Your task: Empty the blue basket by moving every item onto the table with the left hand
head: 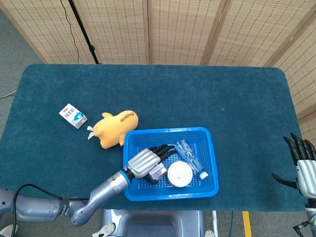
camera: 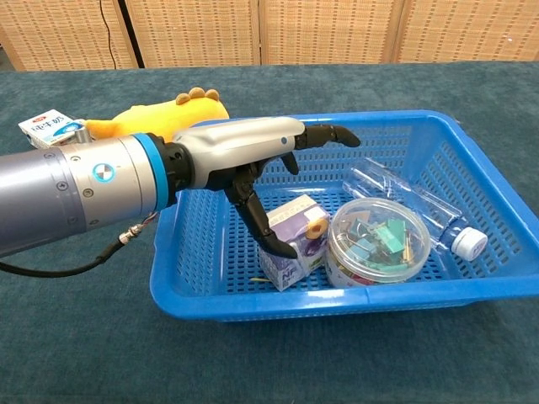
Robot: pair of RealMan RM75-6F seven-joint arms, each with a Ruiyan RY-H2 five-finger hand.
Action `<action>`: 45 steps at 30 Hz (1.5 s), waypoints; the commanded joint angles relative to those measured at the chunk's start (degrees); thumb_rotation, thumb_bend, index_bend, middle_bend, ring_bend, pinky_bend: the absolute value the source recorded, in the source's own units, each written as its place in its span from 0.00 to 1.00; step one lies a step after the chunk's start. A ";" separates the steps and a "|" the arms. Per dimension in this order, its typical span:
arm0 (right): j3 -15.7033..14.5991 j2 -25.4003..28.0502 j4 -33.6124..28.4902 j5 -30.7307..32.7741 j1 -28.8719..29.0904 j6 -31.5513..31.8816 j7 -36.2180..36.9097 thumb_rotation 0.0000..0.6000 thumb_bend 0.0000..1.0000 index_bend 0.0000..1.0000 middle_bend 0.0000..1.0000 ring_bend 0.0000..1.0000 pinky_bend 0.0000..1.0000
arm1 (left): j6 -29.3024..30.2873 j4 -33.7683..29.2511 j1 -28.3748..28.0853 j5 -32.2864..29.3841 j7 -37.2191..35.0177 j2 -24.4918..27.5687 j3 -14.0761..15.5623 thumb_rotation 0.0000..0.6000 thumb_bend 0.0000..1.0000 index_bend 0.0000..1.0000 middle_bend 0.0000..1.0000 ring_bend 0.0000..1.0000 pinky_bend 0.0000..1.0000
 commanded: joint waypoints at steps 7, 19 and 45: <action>-0.05 0.12 -0.30 -0.12 -0.15 0.27 -0.11 1.00 0.00 0.00 0.00 0.00 0.00 | 1.81 1.40 1.40 -0.09 1.57 -1.21 1.84 1.00 0.05 0.00 0.00 0.16 0.41; -0.12 0.24 -0.34 -0.24 -0.09 0.09 0.22 1.00 0.00 0.00 0.00 0.00 0.00 | 3.86 1.85 2.36 1.30 2.14 -2.26 2.10 1.00 0.30 0.58 0.44 0.51 0.68; -0.35 0.49 -0.66 -0.75 -0.24 0.33 0.61 1.00 0.00 0.00 0.00 0.00 0.00 | 16.59 -13.41 8.37 8.89 -0.82 15.34 -5.74 1.00 0.42 0.66 0.51 0.57 0.70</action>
